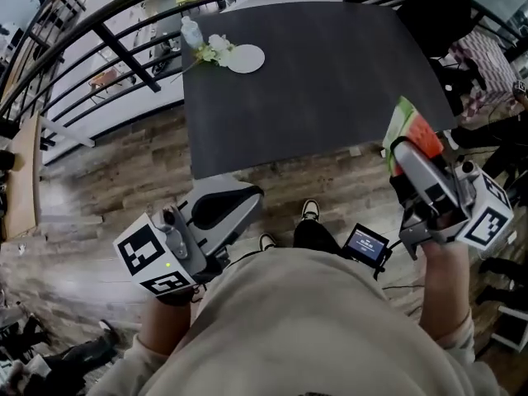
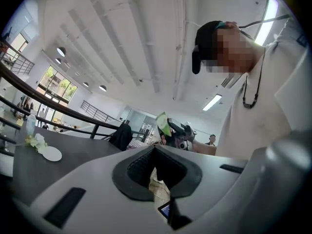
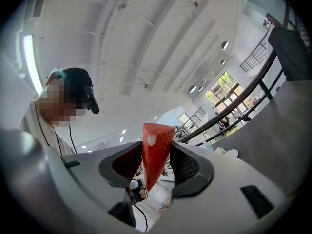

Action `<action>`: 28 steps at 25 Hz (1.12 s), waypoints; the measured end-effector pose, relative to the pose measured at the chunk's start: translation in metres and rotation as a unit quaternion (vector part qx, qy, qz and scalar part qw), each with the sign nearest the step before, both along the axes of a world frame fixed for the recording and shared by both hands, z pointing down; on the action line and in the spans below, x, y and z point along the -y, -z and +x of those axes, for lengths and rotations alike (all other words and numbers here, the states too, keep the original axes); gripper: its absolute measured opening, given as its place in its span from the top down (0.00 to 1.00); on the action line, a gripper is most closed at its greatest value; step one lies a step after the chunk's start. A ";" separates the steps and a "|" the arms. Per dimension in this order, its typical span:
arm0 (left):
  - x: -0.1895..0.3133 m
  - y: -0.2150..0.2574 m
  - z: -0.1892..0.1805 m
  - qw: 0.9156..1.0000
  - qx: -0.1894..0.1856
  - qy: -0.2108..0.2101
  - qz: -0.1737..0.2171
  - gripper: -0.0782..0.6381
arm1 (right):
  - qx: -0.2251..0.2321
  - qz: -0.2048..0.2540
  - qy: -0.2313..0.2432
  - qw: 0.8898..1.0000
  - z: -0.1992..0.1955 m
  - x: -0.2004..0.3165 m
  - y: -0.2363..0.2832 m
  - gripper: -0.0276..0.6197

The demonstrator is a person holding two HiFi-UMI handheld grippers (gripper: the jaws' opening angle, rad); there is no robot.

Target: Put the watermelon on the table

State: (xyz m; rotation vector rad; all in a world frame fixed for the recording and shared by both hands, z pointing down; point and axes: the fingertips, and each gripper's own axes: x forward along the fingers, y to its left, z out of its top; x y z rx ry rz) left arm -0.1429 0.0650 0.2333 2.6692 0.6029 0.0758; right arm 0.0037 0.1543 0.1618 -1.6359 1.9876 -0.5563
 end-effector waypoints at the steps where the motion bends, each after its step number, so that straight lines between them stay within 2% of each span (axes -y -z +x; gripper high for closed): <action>1: 0.004 0.000 0.001 1.000 0.003 0.010 0.000 0.89 | 0.001 0.001 0.011 1.000 0.002 0.008 0.000 0.66; 5: 0.010 0.002 0.018 0.999 0.005 0.045 0.007 0.89 | 0.006 0.013 0.044 0.999 0.023 0.024 -0.003 0.66; 11: 0.015 0.012 0.077 0.997 0.007 0.075 0.033 0.89 | 0.016 0.041 0.073 0.996 0.078 0.038 0.004 0.66; 14: 0.017 0.019 0.112 0.996 0.013 0.083 0.041 0.89 | 0.019 0.048 0.070 0.996 0.112 0.035 0.000 0.66; 19: 0.011 0.026 0.164 0.995 0.032 0.094 0.031 0.89 | 0.055 0.052 0.052 0.996 0.170 0.012 -0.014 0.66; 24: 0.007 0.018 0.195 0.993 0.053 0.103 0.031 0.89 | 0.069 0.051 0.048 0.995 0.211 0.002 -0.030 0.66; 28: 0.000 0.012 0.210 0.992 0.062 0.104 0.024 0.89 | 0.071 0.049 0.048 0.995 0.225 -0.007 -0.034 0.66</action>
